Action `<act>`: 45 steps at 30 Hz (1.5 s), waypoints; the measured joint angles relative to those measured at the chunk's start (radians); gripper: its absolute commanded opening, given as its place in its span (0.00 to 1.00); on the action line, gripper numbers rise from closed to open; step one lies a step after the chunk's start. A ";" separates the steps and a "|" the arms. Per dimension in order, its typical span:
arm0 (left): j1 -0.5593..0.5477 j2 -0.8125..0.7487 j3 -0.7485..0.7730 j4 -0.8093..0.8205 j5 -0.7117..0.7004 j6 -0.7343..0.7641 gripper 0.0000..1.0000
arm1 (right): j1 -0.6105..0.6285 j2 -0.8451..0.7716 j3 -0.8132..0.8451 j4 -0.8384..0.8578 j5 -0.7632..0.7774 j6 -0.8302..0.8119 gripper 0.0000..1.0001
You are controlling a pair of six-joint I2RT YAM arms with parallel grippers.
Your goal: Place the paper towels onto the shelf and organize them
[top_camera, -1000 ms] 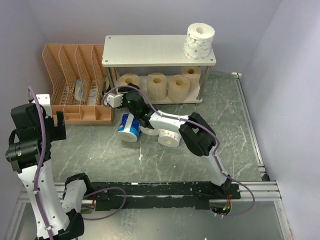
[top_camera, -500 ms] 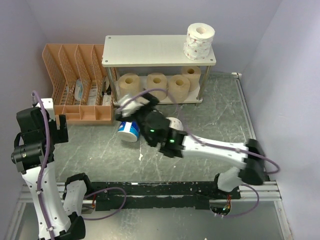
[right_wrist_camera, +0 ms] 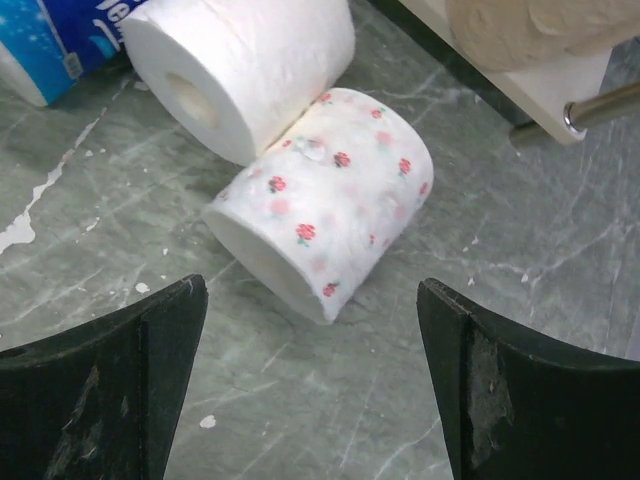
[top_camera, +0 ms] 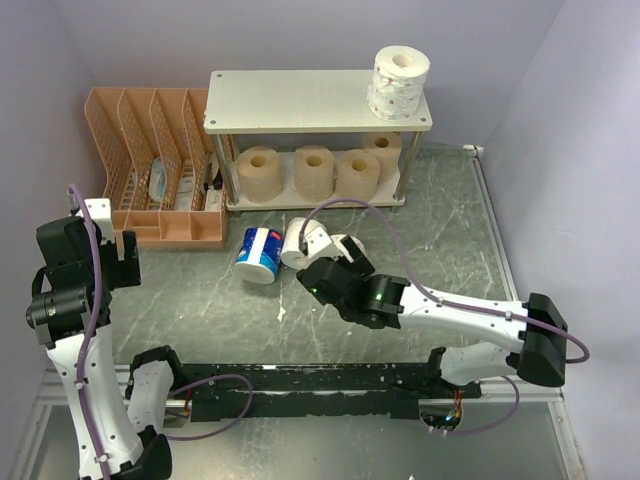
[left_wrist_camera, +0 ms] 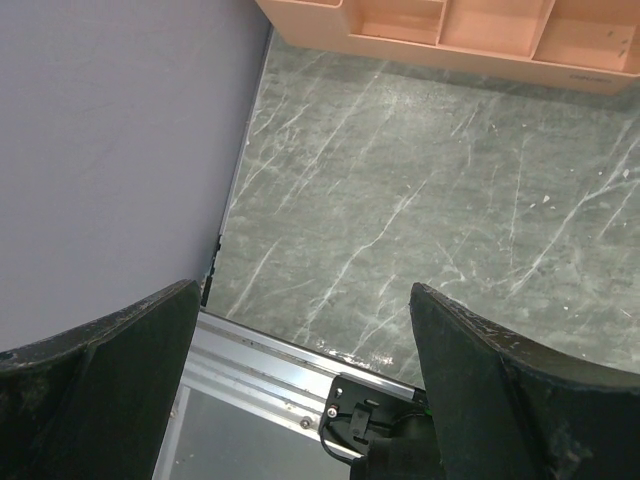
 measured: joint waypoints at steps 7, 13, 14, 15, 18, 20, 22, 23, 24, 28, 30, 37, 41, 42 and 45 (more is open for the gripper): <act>0.000 -0.023 0.000 0.001 0.019 0.009 0.98 | -0.076 -0.019 -0.005 -0.087 -0.043 0.035 0.82; 0.000 -0.032 0.000 0.000 0.026 0.010 0.98 | -0.157 0.019 -0.082 -0.056 -0.088 0.012 0.81; 0.000 -0.033 0.000 0.000 0.027 0.010 0.98 | -0.168 0.026 -0.092 -0.048 -0.095 0.006 0.81; 0.000 -0.035 0.000 0.000 0.027 0.010 0.98 | -0.179 0.033 -0.100 -0.038 -0.101 -0.001 0.80; 0.000 -0.043 0.000 0.000 0.027 0.010 0.98 | -0.201 0.051 -0.107 -0.002 -0.114 -0.019 0.77; 0.000 -0.045 0.000 -0.002 0.027 0.010 0.98 | -0.209 0.064 -0.107 0.023 -0.119 -0.033 0.72; 0.000 -0.046 0.000 -0.003 0.027 0.010 0.98 | -0.211 0.082 -0.107 0.049 -0.129 -0.048 0.66; 0.000 -0.046 0.000 -0.005 0.027 0.010 0.98 | -0.211 0.090 -0.106 0.057 -0.134 -0.053 0.62; 0.000 -0.046 0.000 -0.005 0.027 0.010 0.98 | -0.212 0.101 -0.104 0.066 -0.138 -0.059 0.55; 0.000 -0.046 0.000 -0.006 0.027 0.010 0.98 | -0.215 0.145 -0.088 0.101 -0.161 -0.069 0.25; 0.000 -0.046 0.000 -0.006 0.027 0.010 0.98 | -0.218 0.166 -0.085 0.111 -0.163 -0.075 0.04; 0.000 -0.048 0.000 -0.006 0.027 0.010 0.98 | -0.235 0.120 -0.101 0.111 -0.189 -0.043 0.00; 0.000 -0.049 0.000 -0.007 0.027 0.010 0.98 | -0.241 -0.055 -0.142 0.095 -0.244 0.039 0.00; 0.000 -0.049 0.000 -0.007 0.027 0.010 0.98 | -0.241 -0.126 -0.151 0.099 -0.255 0.071 0.00; 0.000 -0.048 0.000 -0.007 0.027 0.010 0.98 | -0.245 -0.352 -0.167 0.134 -0.288 0.176 0.00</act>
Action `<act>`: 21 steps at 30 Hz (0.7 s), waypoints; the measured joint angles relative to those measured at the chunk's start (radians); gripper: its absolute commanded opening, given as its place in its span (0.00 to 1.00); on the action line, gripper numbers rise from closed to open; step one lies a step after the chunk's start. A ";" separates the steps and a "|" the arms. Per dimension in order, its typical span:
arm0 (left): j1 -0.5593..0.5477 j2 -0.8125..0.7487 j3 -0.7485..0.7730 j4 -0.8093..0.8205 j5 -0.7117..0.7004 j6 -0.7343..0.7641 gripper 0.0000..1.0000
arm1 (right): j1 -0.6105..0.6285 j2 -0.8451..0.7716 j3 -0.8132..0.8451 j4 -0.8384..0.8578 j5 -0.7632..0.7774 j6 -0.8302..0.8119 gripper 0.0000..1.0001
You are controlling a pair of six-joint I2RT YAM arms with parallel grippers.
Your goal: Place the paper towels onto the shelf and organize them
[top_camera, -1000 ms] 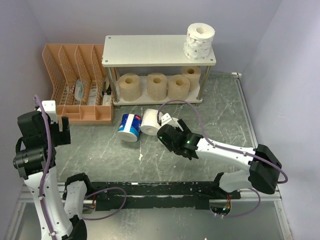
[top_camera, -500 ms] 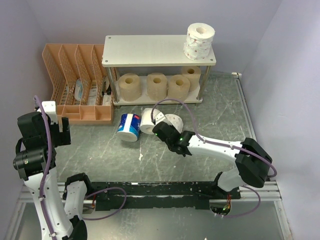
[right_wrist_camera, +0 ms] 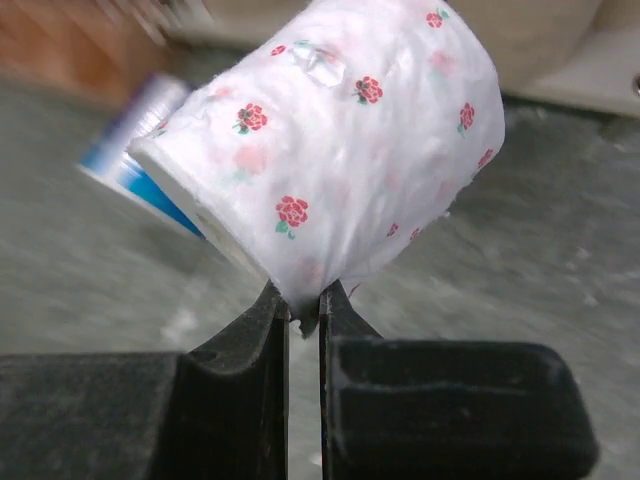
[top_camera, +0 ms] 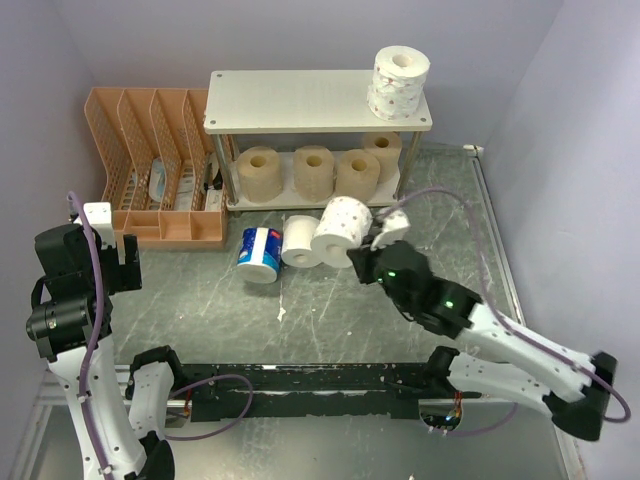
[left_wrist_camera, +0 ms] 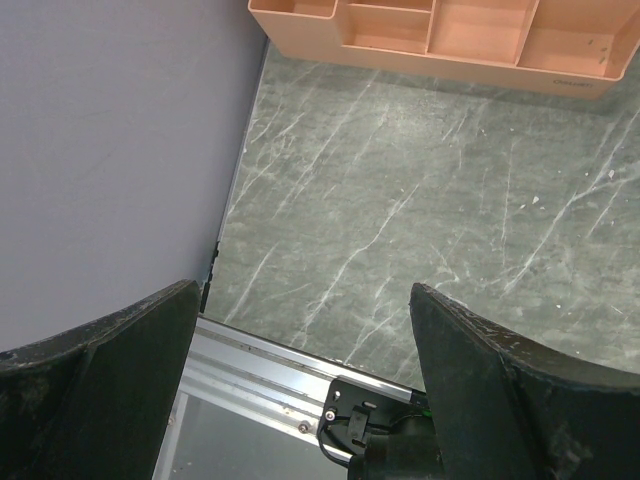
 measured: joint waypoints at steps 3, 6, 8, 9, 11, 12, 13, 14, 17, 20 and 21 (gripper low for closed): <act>0.000 0.001 0.000 0.000 0.000 0.000 0.98 | -0.005 -0.136 0.017 0.044 -0.018 0.116 0.00; 0.000 0.005 0.000 0.000 0.000 0.000 0.98 | -0.007 -0.175 0.064 0.075 -0.026 0.246 0.00; 0.000 0.010 0.000 0.000 0.000 0.000 0.98 | -0.007 -0.172 0.089 0.107 -0.025 0.328 0.00; 0.000 0.012 0.000 0.000 0.000 0.000 0.98 | -0.007 -0.165 0.101 0.123 -0.024 0.364 0.00; 0.000 0.016 0.000 0.000 0.000 0.000 0.98 | -0.007 -0.136 0.141 0.153 -0.018 0.421 0.00; 0.000 0.018 0.000 0.000 0.002 0.000 0.98 | -0.007 -0.097 0.192 0.171 -0.012 0.450 0.00; 0.000 0.021 0.000 -0.001 0.003 0.000 0.98 | -0.007 -0.059 0.240 0.200 -0.009 0.468 0.00; 0.000 0.024 0.000 -0.001 0.004 0.000 0.98 | -0.007 -0.024 0.282 0.227 -0.006 0.481 0.00; 0.000 0.035 0.000 -0.003 0.005 0.000 0.98 | -0.008 0.092 0.431 0.319 0.000 0.517 0.00; 0.000 0.040 0.000 -0.004 0.005 0.000 0.98 | -0.025 0.193 0.562 0.395 0.016 0.562 0.00; 0.000 0.039 0.000 -0.004 0.005 0.000 0.98 | -0.041 0.219 0.592 0.410 0.018 0.586 0.00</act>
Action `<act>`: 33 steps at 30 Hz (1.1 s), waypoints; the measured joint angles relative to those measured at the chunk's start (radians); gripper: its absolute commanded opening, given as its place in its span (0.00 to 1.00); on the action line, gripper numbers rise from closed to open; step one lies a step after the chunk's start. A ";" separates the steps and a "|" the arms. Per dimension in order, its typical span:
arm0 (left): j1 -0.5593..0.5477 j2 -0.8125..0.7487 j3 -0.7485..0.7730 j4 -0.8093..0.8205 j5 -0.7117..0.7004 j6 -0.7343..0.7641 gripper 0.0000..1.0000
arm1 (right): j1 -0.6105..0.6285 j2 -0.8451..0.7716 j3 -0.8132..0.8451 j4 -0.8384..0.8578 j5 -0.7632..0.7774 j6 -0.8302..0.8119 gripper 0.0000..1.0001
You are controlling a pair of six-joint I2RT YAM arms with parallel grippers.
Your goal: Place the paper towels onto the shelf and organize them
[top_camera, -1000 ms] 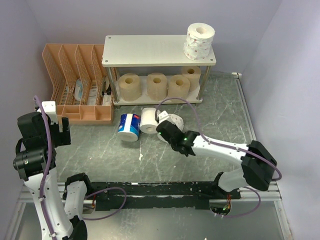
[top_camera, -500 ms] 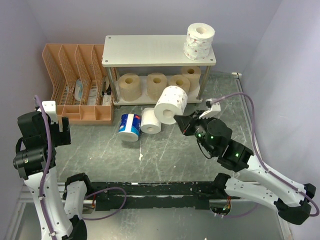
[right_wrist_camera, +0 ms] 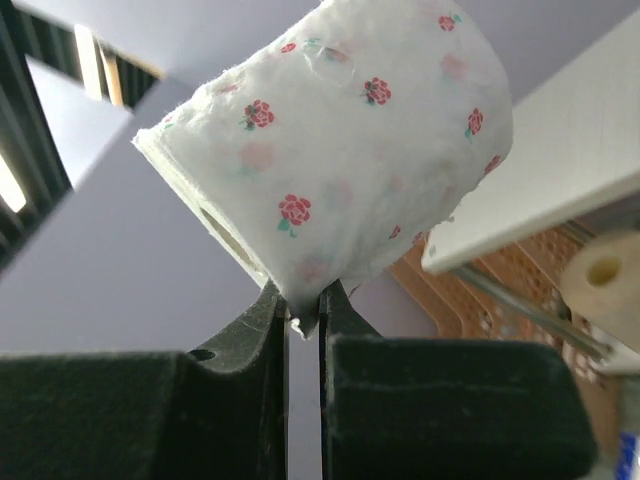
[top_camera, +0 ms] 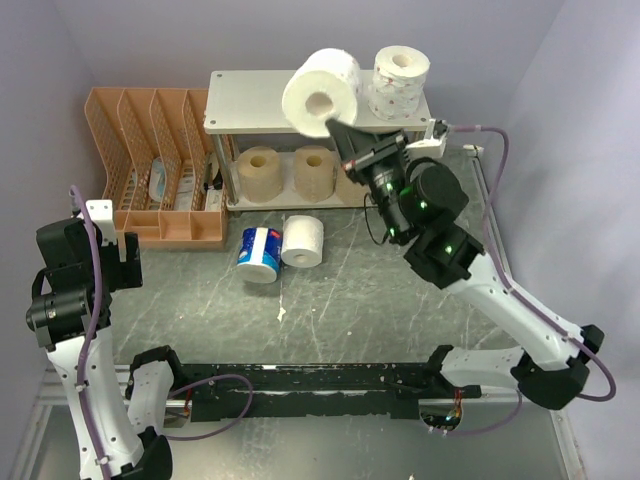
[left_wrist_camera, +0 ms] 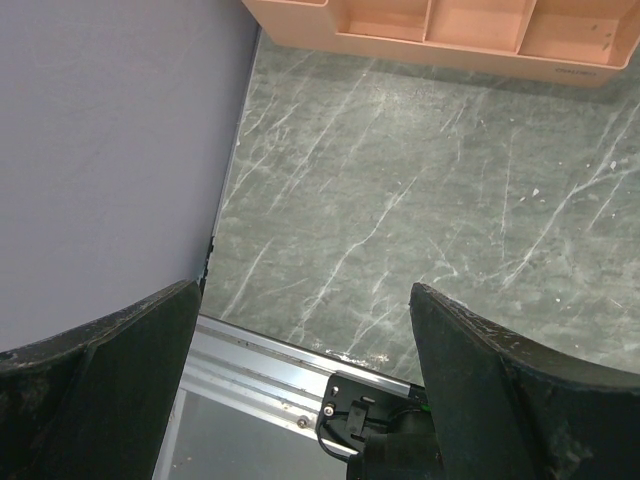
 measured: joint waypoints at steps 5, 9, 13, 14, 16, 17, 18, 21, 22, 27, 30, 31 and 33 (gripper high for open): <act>0.000 -0.001 0.002 -0.005 -0.002 0.000 0.98 | -0.176 0.120 0.116 -0.002 -0.029 0.226 0.00; 0.000 0.001 0.017 -0.009 -0.004 0.000 0.98 | -0.309 0.270 0.269 -0.084 -0.082 0.430 0.00; 0.000 0.002 0.042 -0.011 -0.020 -0.006 0.98 | -0.354 0.420 0.444 -0.206 -0.136 0.568 0.00; 0.000 0.004 0.047 -0.011 -0.025 -0.009 0.98 | -0.360 0.454 0.492 -0.242 -0.146 0.592 0.00; 0.000 0.006 0.053 -0.010 -0.039 -0.016 0.98 | -0.364 0.512 0.586 -0.302 -0.167 0.628 0.00; 0.000 0.007 0.053 -0.010 -0.047 -0.019 0.98 | -0.364 0.536 0.635 -0.337 -0.169 0.642 0.00; 0.000 0.009 0.053 -0.010 -0.055 -0.023 0.98 | -0.367 0.558 0.682 -0.372 -0.167 0.654 0.00; 0.000 0.014 0.053 -0.010 -0.072 -0.031 0.98 | -0.371 0.586 0.771 -0.436 -0.151 0.680 0.00; 0.000 0.015 0.053 -0.010 -0.076 -0.032 0.98 | -0.373 0.584 0.776 -0.447 -0.146 0.690 0.00; 0.000 0.015 0.061 -0.011 -0.084 -0.037 0.98 | -0.380 0.523 0.654 -0.465 -0.112 0.740 0.00; 0.000 0.014 0.068 -0.010 -0.085 -0.037 0.98 | -0.380 0.471 0.495 -0.468 -0.097 0.764 0.00; 0.000 0.014 0.068 -0.010 -0.085 -0.037 0.98 | -0.381 0.458 0.448 -0.473 -0.093 0.769 0.00; 0.000 0.015 0.068 -0.010 -0.085 -0.037 0.98 | -0.380 0.444 0.397 -0.452 -0.089 0.784 0.00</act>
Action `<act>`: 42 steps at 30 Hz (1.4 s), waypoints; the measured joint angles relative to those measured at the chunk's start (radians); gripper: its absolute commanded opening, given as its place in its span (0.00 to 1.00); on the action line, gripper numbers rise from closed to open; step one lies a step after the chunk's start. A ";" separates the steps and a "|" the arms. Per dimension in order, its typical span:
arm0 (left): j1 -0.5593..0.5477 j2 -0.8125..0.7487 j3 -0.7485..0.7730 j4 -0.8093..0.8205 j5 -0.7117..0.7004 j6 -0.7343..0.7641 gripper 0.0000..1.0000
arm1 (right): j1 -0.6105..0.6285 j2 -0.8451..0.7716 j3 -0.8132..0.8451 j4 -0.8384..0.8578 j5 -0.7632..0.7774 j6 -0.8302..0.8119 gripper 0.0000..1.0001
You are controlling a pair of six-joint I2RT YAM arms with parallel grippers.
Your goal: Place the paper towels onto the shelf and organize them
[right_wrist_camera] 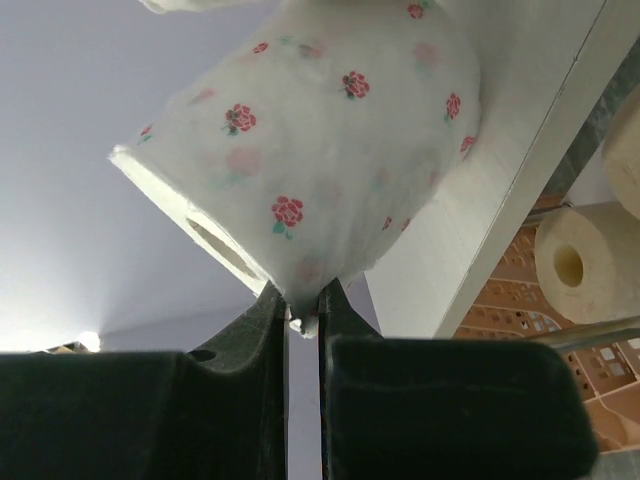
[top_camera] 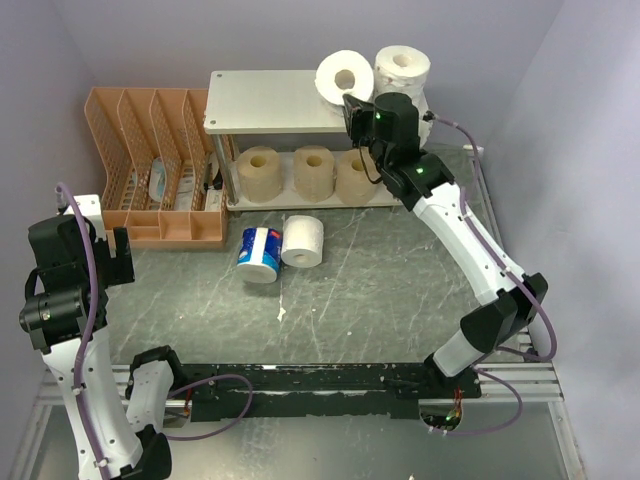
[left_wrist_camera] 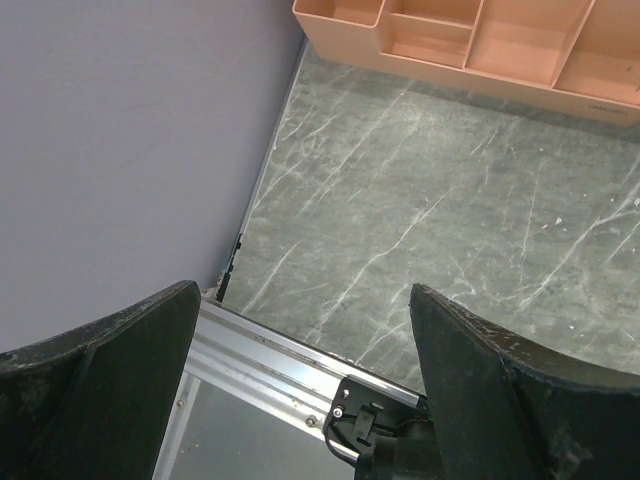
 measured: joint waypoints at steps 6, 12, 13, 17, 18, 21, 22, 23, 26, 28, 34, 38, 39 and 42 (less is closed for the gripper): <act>0.000 0.000 0.000 0.000 0.000 0.000 0.98 | -0.017 -0.036 -0.045 0.038 -0.002 -0.008 0.55; 0.000 0.000 0.000 0.000 0.000 0.000 0.98 | -0.039 -0.031 -0.043 0.089 -0.001 -0.070 1.00; 0.000 0.000 0.000 0.000 0.000 0.000 0.98 | -0.039 -0.023 -0.029 0.096 -0.003 -0.091 1.00; 0.000 0.000 0.000 0.000 0.000 0.000 0.98 | -0.039 0.033 0.081 0.142 -0.019 -0.190 1.00; 0.000 0.000 0.000 0.000 0.000 0.000 0.98 | -0.039 0.046 0.114 0.152 -0.026 -0.218 1.00; 0.000 0.000 0.000 0.000 0.000 0.000 0.98 | -0.027 0.063 0.203 0.172 -0.065 -0.340 1.00; 0.000 0.000 0.000 0.000 0.000 0.000 0.98 | -0.015 0.056 0.216 0.177 -0.062 -0.385 1.00; 0.000 0.000 0.000 0.000 0.001 0.000 0.98 | 0.021 0.034 0.205 0.189 -0.044 -0.452 1.00; 0.000 0.000 0.000 0.000 0.000 0.000 0.98 | 0.255 -0.139 -0.024 0.254 0.038 -0.658 1.00; 0.000 0.000 0.000 0.000 0.000 0.000 0.98 | 0.446 -0.294 -0.267 0.288 0.056 -0.758 1.00; 0.000 -0.001 0.000 0.003 0.001 0.000 0.98 | 0.526 -0.507 -0.833 0.253 0.138 -0.923 0.97; 0.000 -0.004 0.000 0.010 0.003 0.001 0.98 | 0.549 -0.413 -0.992 0.249 0.108 -1.098 0.96; 0.000 -0.004 -0.002 0.011 0.004 0.001 0.98 | 0.553 -0.380 -0.997 0.250 0.107 -1.150 0.96; 0.000 -0.006 -0.016 0.015 0.004 0.000 0.98 | 0.558 -0.286 -0.972 0.285 0.114 -1.314 0.94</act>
